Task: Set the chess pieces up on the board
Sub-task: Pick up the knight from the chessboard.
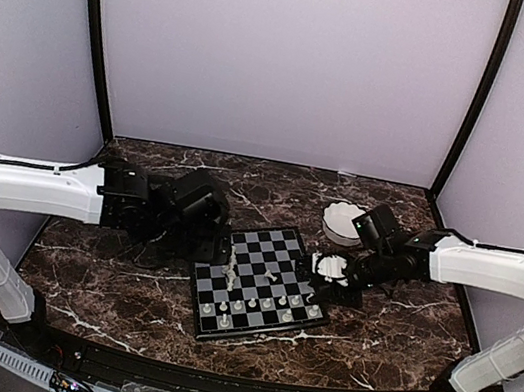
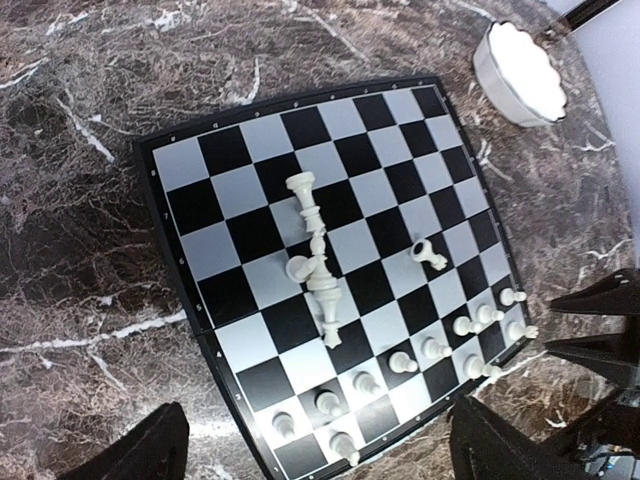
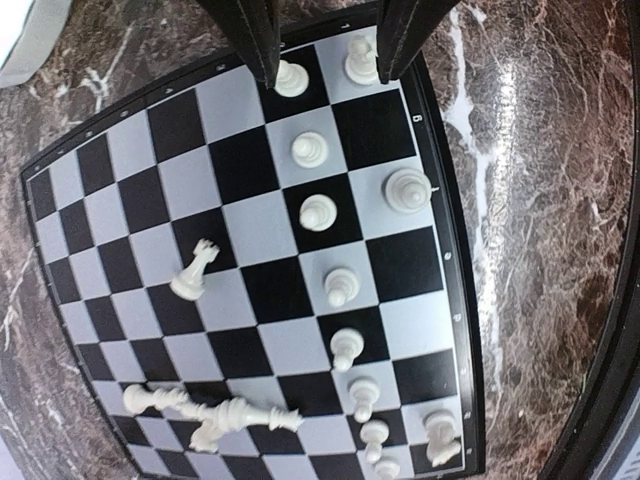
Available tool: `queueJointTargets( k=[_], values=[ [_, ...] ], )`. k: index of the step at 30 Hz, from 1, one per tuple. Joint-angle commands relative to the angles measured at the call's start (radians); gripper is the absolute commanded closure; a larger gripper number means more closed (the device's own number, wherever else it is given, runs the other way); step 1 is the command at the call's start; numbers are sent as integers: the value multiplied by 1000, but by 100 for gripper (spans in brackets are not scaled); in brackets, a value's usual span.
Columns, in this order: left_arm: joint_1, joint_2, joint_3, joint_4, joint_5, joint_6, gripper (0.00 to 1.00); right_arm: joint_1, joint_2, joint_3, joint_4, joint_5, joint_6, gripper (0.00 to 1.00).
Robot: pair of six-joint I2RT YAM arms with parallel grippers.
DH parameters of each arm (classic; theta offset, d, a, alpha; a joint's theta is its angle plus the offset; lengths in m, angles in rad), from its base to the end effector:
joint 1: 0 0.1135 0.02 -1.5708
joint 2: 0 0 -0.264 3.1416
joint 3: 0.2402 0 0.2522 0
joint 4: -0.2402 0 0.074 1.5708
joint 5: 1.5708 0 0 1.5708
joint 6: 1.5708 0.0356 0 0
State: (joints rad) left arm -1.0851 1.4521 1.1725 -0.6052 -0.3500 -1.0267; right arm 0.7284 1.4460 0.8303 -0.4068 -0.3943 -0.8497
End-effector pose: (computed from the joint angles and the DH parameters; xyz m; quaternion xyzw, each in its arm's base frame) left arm 0.1549 -0.2674 0.2826 -0.0314 0.9287 -0.2075 0.3058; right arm 0.1980 0.1949 0.1918 -0.7073 0.6274 0.1721 0.2764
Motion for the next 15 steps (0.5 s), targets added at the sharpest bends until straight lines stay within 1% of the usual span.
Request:
queueJointTargets(
  k=[1, 2, 4, 5, 7, 8, 9, 10, 15],
  values=[
    [5, 130, 132, -176, 26, -31, 11, -5, -56, 102, -71, -42, 73, 65],
    [10, 180, 154, -223, 36, -43, 12, -8, -58, 121, -76, -45, 102, 64],
    [27, 247, 229, -265, 69, -41, 18, -15, -52, 173, -96, -56, 169, 64],
    [33, 267, 241, -270, 84, -37, 20, -19, -44, 209, -110, -64, 199, 64],
    [58, 311, 263, -275, 126, -34, 27, -24, -27, 255, -133, -73, 264, 64],
    [75, 326, 265, -264, 151, -30, 32, -26, -20, 274, -148, -81, 287, 64],
    [84, 331, 263, -255, 163, -28, 35, -27, -16, 288, -160, -88, 300, 64],
    [104, 337, 257, -233, 185, -22, 41, -27, -16, 295, -166, -93, 313, 64],
    [165, 379, 262, -153, 249, 48, 58, -29, -35, 282, -152, -83, 348, 64]
  ],
)
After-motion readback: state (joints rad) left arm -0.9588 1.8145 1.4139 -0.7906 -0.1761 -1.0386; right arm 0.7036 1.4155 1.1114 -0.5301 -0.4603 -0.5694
